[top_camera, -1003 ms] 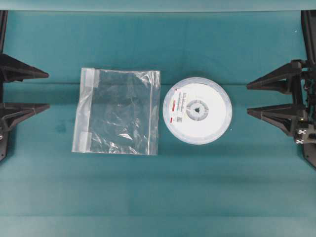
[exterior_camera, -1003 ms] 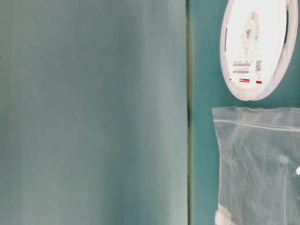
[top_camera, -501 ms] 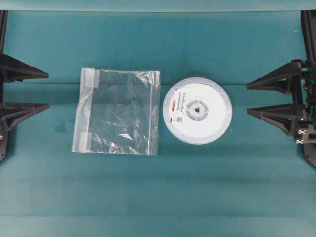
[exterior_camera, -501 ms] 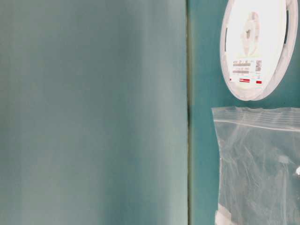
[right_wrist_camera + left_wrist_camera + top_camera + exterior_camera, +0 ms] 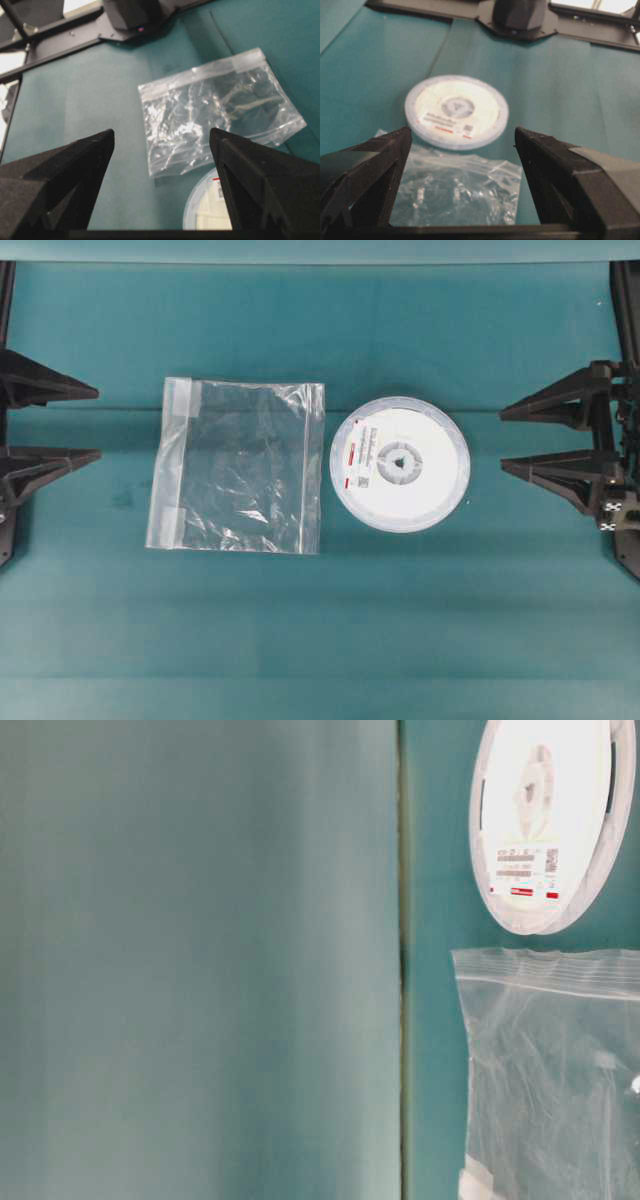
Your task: Take out the reel from the clear zip bag.
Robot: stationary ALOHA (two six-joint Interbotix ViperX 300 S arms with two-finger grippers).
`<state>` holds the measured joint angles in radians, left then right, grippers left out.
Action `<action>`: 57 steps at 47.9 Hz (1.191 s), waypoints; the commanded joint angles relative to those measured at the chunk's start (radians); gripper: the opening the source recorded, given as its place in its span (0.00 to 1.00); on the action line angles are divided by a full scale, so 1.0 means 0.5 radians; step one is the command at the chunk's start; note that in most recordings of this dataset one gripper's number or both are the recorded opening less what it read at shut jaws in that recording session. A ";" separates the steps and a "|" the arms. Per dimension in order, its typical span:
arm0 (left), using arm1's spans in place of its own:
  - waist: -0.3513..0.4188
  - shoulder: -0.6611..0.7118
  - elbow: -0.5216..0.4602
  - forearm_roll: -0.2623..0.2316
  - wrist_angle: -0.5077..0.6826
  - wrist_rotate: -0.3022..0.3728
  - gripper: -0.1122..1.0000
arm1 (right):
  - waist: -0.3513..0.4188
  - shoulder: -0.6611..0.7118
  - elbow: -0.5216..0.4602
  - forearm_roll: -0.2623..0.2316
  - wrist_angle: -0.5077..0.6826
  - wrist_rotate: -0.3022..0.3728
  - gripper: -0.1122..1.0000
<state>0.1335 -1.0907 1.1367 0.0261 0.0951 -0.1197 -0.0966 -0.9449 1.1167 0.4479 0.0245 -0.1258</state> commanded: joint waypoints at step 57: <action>-0.012 -0.071 -0.055 0.006 -0.009 -0.003 0.93 | -0.003 -0.212 -0.006 -0.003 0.132 -0.025 0.92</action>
<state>0.1304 -1.1336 1.1321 0.0276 0.0966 -0.1197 -0.0966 -1.0615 1.1213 0.4479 0.0798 -0.1258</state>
